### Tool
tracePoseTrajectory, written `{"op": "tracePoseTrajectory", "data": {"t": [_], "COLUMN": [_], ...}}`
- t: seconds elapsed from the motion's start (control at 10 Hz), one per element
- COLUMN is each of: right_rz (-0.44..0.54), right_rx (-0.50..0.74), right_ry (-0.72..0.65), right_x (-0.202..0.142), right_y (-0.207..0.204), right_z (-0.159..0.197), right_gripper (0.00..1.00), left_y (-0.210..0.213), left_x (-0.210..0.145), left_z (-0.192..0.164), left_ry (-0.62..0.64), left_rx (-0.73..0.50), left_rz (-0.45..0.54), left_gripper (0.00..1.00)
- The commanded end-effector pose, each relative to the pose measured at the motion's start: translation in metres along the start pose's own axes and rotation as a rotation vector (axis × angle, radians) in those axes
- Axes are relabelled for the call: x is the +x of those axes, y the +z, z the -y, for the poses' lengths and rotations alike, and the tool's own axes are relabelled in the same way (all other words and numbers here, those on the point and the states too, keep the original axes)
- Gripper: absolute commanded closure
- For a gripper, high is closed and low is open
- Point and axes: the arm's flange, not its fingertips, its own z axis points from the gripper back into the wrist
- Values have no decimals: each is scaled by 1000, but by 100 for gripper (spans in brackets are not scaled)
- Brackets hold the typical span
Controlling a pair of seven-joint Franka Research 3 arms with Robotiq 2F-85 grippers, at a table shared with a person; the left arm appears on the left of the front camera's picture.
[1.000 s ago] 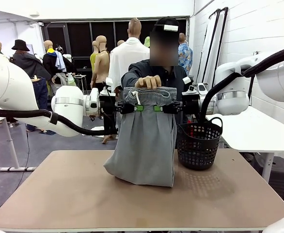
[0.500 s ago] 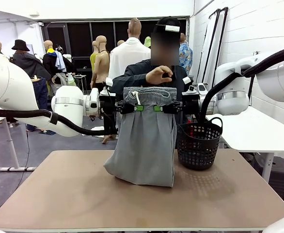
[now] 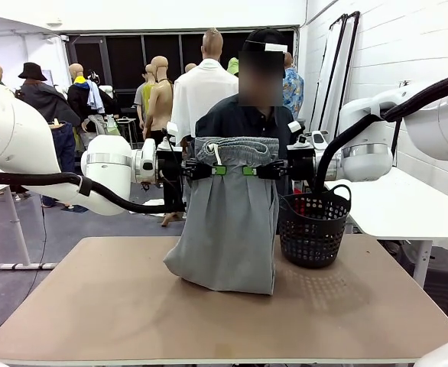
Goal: Fold the training pants.
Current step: Fold the Training pants in half.
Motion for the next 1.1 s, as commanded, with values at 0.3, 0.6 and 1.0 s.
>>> {"op": "tracePoseTrajectory", "data": {"t": [0.3,0.6,1.0], "right_rz": [10,10,10], "right_rx": [9,9,9], "right_ry": [-4,-4,-4], "right_x": [1,1,1], "right_y": [-1,-1,-1], "right_z": [-1,-1,-1], "right_gripper": [100,100,100], "left_y": [1,1,1], "left_x": [3,3,3], "left_z": [0,0,0], "left_ry": [-3,-3,-3], "left_rx": [2,2,2], "left_rz": [4,4,4], "left_gripper": [100,100,100]}}
